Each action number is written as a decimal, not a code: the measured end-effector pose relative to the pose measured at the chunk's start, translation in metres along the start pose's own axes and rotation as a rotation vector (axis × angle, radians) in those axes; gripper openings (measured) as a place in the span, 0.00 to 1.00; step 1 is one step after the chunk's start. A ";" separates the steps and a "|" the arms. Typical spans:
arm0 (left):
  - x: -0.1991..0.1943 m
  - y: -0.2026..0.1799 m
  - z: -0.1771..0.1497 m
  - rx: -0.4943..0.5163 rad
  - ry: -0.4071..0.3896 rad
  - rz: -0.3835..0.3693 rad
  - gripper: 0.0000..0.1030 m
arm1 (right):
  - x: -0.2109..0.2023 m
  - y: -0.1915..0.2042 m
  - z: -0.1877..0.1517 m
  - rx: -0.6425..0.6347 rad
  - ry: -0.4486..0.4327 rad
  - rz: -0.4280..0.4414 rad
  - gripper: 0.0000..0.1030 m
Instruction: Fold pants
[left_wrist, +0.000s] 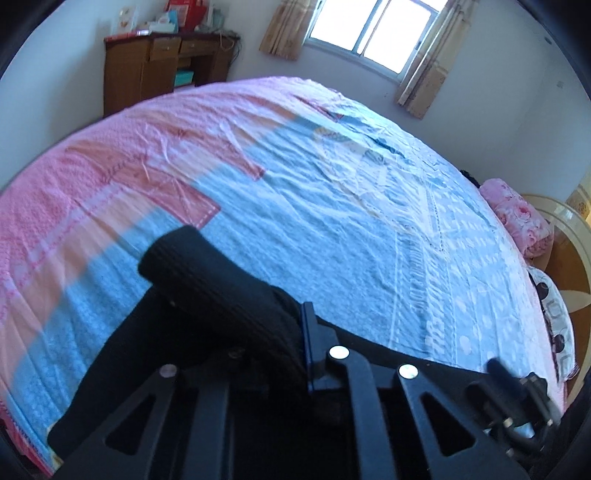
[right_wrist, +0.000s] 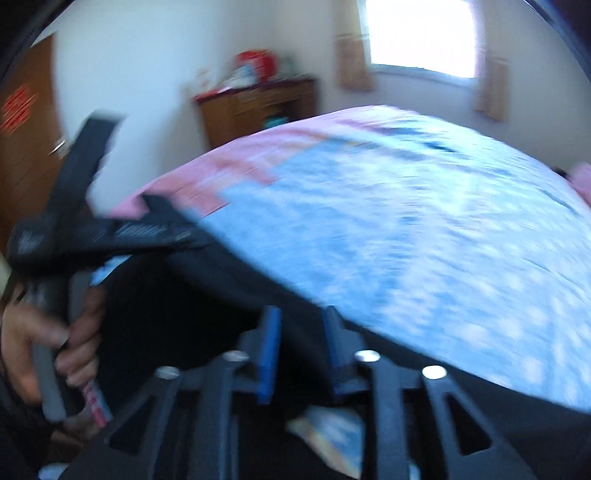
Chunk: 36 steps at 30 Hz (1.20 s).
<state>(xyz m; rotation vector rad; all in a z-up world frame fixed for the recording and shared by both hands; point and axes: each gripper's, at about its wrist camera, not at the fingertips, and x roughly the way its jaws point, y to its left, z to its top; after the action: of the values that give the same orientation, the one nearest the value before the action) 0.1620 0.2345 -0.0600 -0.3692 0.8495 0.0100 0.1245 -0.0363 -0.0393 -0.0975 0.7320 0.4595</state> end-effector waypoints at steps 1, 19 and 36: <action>-0.002 -0.001 0.000 0.005 -0.008 0.003 0.12 | -0.006 -0.008 0.000 0.019 -0.015 -0.040 0.55; -0.048 0.001 -0.015 -0.015 -0.072 -0.064 0.13 | -0.109 -0.170 -0.048 0.390 -0.034 -0.367 0.56; -0.040 -0.001 -0.018 -0.008 -0.057 -0.020 0.13 | -0.194 -0.434 -0.133 1.111 0.067 -0.580 0.56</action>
<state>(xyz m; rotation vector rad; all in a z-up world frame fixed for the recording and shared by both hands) 0.1221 0.2335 -0.0412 -0.3834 0.7898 0.0049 0.1053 -0.5292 -0.0404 0.7057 0.8947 -0.5381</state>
